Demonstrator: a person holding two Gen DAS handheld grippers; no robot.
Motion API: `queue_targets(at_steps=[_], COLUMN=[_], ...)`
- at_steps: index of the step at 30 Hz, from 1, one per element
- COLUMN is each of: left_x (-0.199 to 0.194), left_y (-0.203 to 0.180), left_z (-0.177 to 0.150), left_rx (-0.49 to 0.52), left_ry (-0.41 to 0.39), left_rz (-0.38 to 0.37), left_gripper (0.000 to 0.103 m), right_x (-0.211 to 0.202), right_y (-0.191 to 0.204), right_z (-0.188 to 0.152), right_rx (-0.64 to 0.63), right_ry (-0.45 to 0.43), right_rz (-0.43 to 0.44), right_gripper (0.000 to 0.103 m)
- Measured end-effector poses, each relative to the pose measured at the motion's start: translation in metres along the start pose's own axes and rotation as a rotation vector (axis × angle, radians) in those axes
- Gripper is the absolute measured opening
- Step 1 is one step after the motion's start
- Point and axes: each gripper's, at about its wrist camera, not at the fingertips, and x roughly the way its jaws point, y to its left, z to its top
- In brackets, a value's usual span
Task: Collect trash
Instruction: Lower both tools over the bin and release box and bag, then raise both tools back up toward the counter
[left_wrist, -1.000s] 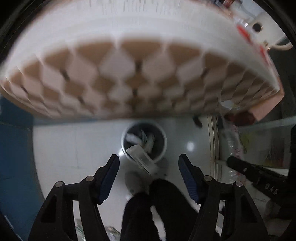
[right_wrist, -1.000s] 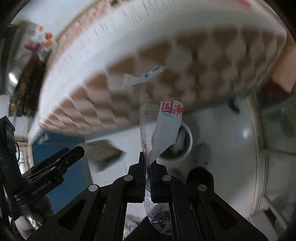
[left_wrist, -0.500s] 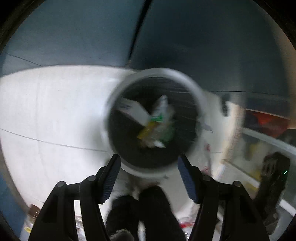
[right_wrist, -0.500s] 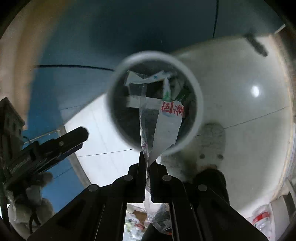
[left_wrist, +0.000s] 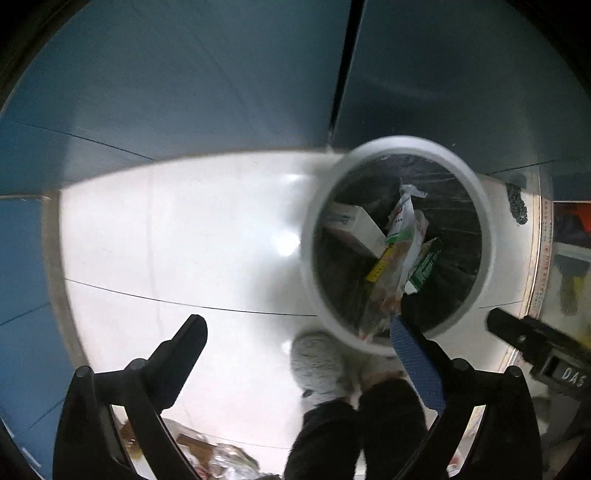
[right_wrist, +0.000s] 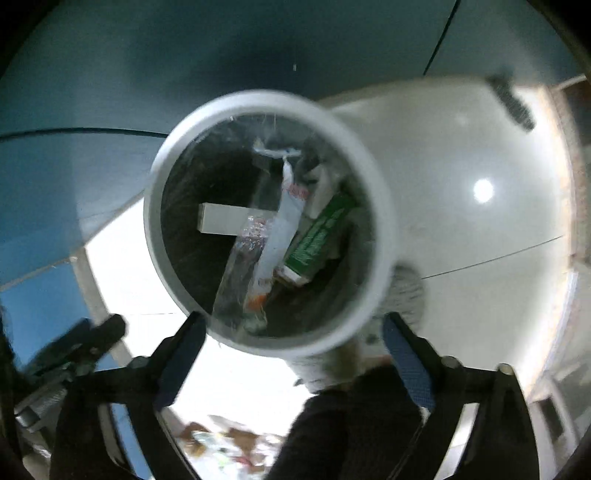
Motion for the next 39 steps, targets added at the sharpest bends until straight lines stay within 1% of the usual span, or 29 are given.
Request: queue_targets(at_steps=[3, 5, 7, 12, 13, 17, 19, 22, 27, 31, 33, 36, 39], left_x=[-0.045, -0.069, -0.102, -0.181, -0.189, -0.245, -0.27, -0.305, -0.359, -0.391, -0.406, -0.431, -0.457], left_y=[0.005, 0.007, 0.008, 0.002, -0.001, -0.004, -0.004, -0.005, -0.001, 0.002, 0.004, 0.008, 0.007], left_z=[-0.018, -0.027, -0.04, -0.068, -0.072, -0.09, -0.099, -0.111, -0.133, -0.142, -0.144, -0.143, -0.128], left_rx=[0.006, 0.003, -0.002, 0.008, 0.01, 0.02, 0.028, 0.036, 0.05, 0.06, 0.06, 0.054, 0.046], left_ry=[-0.035, -0.044, -0.057, -0.094, -0.101, -0.129, -0.141, -0.161, -0.219, -0.252, -0.271, -0.324, -0.389], left_rz=[0.022, 0.023, 0.022, -0.003, -0.01, -0.042, -0.055, -0.073, -0.098, -0.092, -0.082, -0.069, -0.054], left_gripper=[0.101, 0.101, 0.101, 0.101, 0.101, 0.101, 0.101, 0.101, 0.101, 0.101, 0.101, 0.101, 0.101], right_x=[-0.043, -0.072, -0.104, -0.198, -0.213, -0.283, -0.32, -0.364, -0.427, -0.463, -0.481, -0.503, -0.53], right_y=[0.009, 0.016, 0.024, 0.048, 0.051, 0.065, 0.072, 0.078, 0.092, 0.104, 0.109, 0.116, 0.119], right_z=[-0.012, -0.023, -0.037, -0.08, -0.088, -0.122, -0.139, -0.161, -0.195, -0.215, -0.222, -0.229, -0.227], right_rx=[-0.039, -0.061, -0.081, -0.132, -0.137, -0.154, -0.163, -0.176, -0.194, -0.204, -0.208, -0.201, -0.189], right_ry=[-0.04, -0.065, -0.086, -0.159, -0.168, -0.214, -0.238, -0.26, -0.306, -0.336, -0.347, -0.366, -0.395], right_rz=[-0.053, -0.084, -0.11, -0.157, -0.162, -0.17, -0.171, -0.167, -0.164, -0.154, -0.137, -0.095, -0.039], right_gripper=[0.103, 0.103, 0.103, 0.103, 0.103, 0.103, 0.103, 0.103, 0.103, 0.103, 0.103, 0.103, 0.103])
